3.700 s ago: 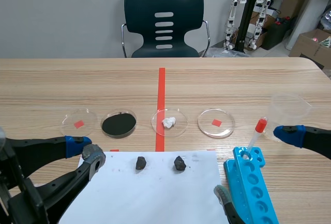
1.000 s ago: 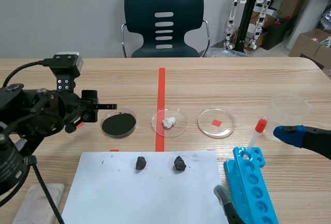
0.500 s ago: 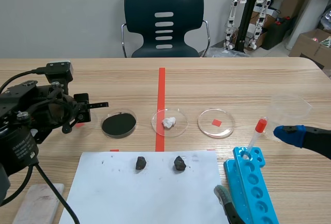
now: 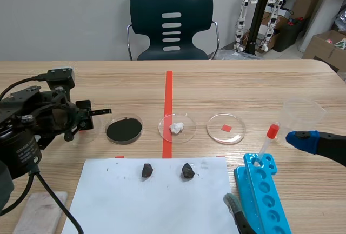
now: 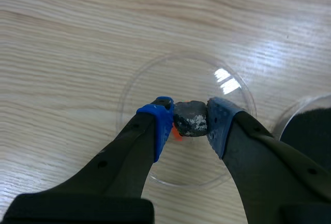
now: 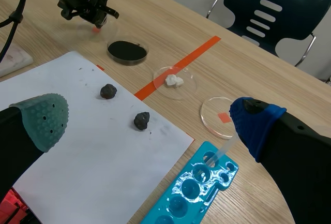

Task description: Put the mineral in the empty petri dish

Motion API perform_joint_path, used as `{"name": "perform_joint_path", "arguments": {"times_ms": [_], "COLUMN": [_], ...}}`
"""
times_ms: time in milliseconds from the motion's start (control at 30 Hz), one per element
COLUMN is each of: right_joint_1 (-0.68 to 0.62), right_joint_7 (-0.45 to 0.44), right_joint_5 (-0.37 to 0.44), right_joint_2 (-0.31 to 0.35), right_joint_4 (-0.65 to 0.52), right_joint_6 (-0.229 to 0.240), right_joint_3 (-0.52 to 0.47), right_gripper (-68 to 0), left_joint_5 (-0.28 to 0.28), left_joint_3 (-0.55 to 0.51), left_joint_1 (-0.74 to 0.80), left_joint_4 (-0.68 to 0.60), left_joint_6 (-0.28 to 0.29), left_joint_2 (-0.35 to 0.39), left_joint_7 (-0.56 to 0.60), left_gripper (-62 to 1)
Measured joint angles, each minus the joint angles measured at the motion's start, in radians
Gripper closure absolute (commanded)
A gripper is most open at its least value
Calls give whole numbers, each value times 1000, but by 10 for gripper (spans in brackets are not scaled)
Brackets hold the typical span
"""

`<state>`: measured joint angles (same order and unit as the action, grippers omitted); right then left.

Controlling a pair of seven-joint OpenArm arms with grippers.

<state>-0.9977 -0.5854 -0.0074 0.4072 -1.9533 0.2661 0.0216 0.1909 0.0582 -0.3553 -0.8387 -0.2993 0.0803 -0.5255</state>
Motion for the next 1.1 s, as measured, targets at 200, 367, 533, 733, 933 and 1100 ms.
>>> {"name": "perform_joint_path", "arguments": {"times_ms": [200,367,533,733,933,1100], "right_joint_1": [0,0,0,0,0,0], "right_joint_7": [0,0,0,0,0,0], "right_joint_5": [0,0,0,0,0,0], "right_joint_2": [0,0,0,0,0,0], "right_joint_4": [0,0,0,0,0,0], "right_joint_6": [0,0,0,0,0,0], "right_joint_3": [0,0,0,0,0,0], "right_gripper": [-679,-679,-679,-679,-679,-679], "left_joint_5": [0,0,0,0,0,0], "left_joint_3": [0,0,0,0,0,0], "left_joint_1": [-5,-6,-15,-29,-29,-29], "left_joint_4": [3,26,54,66,66,66], "left_joint_6": [-1,-3,-3,-4,-4,-4], "left_joint_2": [0,0,0,0,0,0], "left_joint_7": [0,0,6,6,1,6], "left_gripper": [-113,-113,-113,-122,-270,-376]}}
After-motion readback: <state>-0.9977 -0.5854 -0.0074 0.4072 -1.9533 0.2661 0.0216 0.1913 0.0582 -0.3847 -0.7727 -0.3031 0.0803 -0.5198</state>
